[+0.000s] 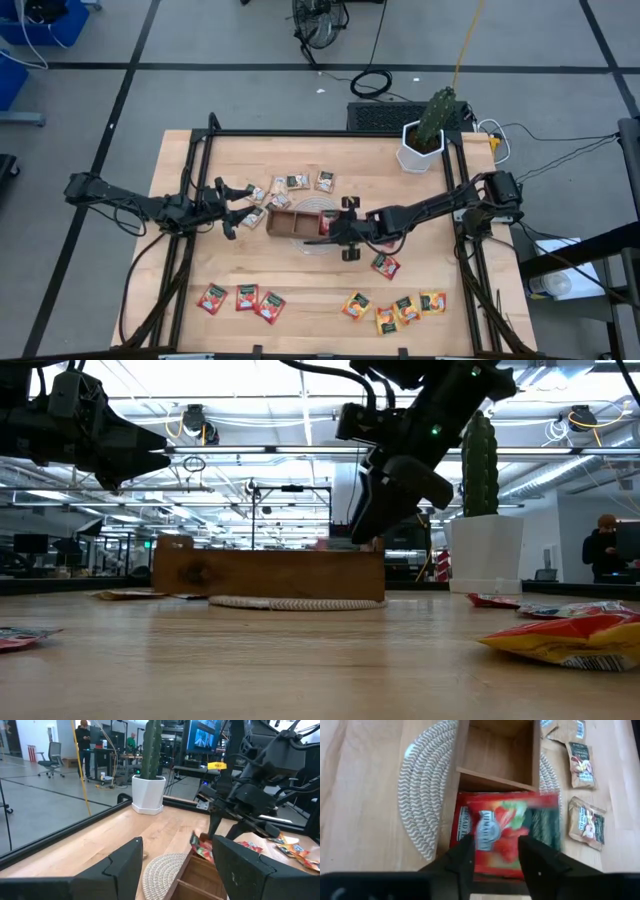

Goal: Pick & Place Tea
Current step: Put the red tea bag into the right section of the wood organizer

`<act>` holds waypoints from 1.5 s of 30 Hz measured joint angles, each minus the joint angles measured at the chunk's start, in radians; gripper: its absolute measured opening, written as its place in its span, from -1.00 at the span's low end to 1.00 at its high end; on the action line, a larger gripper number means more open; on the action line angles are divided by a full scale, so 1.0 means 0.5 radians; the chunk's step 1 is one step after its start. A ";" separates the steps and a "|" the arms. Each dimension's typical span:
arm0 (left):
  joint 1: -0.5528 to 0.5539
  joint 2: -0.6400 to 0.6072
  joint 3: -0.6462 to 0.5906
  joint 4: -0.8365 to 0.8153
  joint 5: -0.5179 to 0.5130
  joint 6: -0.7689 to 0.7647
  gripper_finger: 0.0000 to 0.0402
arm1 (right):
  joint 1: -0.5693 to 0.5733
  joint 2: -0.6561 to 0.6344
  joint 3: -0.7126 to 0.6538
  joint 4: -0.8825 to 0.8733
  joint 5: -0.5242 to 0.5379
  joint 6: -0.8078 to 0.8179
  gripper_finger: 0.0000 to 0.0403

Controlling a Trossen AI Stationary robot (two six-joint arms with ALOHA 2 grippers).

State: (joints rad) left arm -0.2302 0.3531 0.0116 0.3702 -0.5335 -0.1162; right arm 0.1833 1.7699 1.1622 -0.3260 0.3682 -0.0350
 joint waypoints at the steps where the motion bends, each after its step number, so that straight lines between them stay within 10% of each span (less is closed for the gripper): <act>1: -0.001 0.000 -0.001 0.000 0.000 0.000 0.19 | 0.002 0.000 -0.001 0.001 -0.002 0.000 -0.25; 21: 0.000 0.000 0.000 0.001 0.000 0.000 0.19 | -0.046 -0.359 0.001 -0.021 -0.102 0.121 -0.25; 28: 0.000 0.000 -0.001 0.000 0.000 0.000 0.19 | -0.192 -0.110 0.248 -0.329 -0.472 -0.078 -0.93; 45: 0.000 0.000 0.000 0.000 0.000 0.000 0.19 | -0.276 0.313 0.471 -0.576 -0.745 -0.081 -1.00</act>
State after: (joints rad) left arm -0.2304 0.3531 0.0114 0.3702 -0.5335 -0.1162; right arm 0.0451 1.9265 1.3975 -0.6140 -0.0043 -0.0752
